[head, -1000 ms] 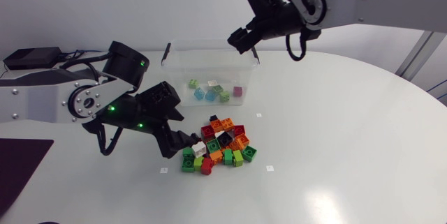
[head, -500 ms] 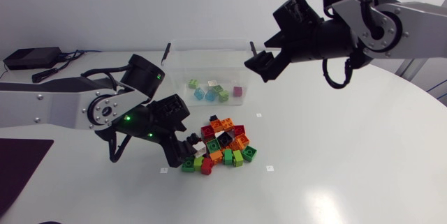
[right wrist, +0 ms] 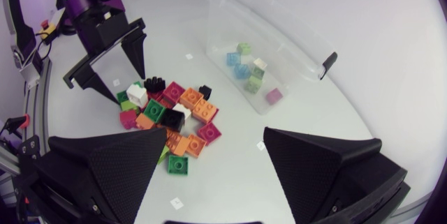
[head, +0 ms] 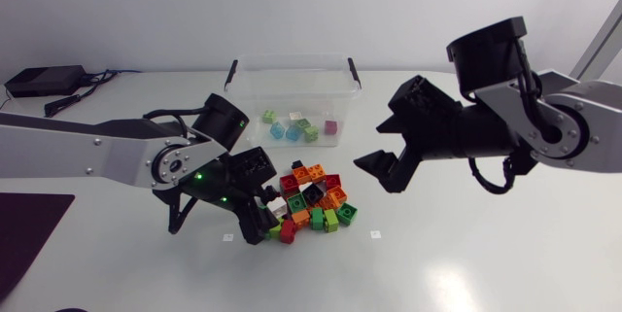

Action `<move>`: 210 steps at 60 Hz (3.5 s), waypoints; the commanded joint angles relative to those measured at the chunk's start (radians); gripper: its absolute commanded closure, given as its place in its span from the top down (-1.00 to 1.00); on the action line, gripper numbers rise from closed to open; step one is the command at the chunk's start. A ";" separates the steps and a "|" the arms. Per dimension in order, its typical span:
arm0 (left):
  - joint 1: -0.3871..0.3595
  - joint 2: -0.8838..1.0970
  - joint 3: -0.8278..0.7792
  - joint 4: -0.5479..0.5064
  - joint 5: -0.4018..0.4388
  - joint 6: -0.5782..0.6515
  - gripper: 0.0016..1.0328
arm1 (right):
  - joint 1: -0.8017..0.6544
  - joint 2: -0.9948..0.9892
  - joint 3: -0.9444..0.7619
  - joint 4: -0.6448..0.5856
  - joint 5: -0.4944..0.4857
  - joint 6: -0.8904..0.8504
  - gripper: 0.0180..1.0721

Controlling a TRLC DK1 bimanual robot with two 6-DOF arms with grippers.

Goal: Place the duplo bricks in the container

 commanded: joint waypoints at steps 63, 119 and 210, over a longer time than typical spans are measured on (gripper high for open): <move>-0.041 0.018 0.072 -0.004 -0.025 -0.059 -0.53 | 0.060 0.170 -0.188 0.009 0.051 0.014 0.78; 0.156 -0.215 0.208 0.011 0.106 -0.122 -0.52 | 0.132 0.490 0.043 0.043 0.154 0.057 0.39; 0.268 0.311 0.673 0.263 0.035 -0.306 -0.22 | 0.043 0.214 0.251 -0.120 0.148 0.073 -0.44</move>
